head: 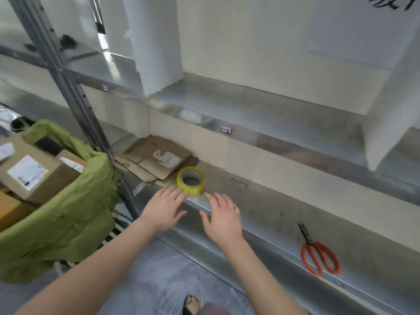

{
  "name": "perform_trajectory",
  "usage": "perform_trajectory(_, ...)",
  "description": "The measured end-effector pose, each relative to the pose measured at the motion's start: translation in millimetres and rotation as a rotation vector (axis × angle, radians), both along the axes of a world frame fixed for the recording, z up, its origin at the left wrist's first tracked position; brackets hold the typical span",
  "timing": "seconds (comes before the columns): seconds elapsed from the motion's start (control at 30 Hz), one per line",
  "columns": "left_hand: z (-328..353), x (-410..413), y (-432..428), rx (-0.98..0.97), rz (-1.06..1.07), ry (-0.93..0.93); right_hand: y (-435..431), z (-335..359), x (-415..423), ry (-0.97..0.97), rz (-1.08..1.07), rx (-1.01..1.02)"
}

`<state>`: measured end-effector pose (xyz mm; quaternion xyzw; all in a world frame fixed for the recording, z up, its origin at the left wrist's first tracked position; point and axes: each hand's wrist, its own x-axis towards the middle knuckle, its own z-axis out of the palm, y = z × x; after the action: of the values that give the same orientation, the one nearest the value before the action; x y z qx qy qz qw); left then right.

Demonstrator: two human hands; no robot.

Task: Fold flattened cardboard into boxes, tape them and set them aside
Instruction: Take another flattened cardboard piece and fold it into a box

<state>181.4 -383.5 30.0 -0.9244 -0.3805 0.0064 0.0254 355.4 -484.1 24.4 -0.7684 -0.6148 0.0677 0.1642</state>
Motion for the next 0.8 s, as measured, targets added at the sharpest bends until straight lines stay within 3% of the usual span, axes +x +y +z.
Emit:
perform_trajectory(0.23, -9.4, -73.6, 123.5, -0.062, 0.121, -0.015, 127.2, -14.5, -73.7, 0.071, 0.057, -0.018)
perform_trajectory(0.47, -16.5, -128.1, 230.4, -0.103, 0.144, 0.001, 208.5, -31.2, -108.4, 0.13, -0.047, -0.12)
perform_trajectory(0.63, -25.9, -131.7, 307.5, -0.183, 0.09, 0.049, 247.5, -50.4, -124.7, 0.162, -0.262, -0.062)
perform_trajectory(0.8, -33.7, -125.1, 352.1, -0.404, 0.127, 0.028, 274.1, -62.0, -128.9, 0.17, -0.46, 0.002)
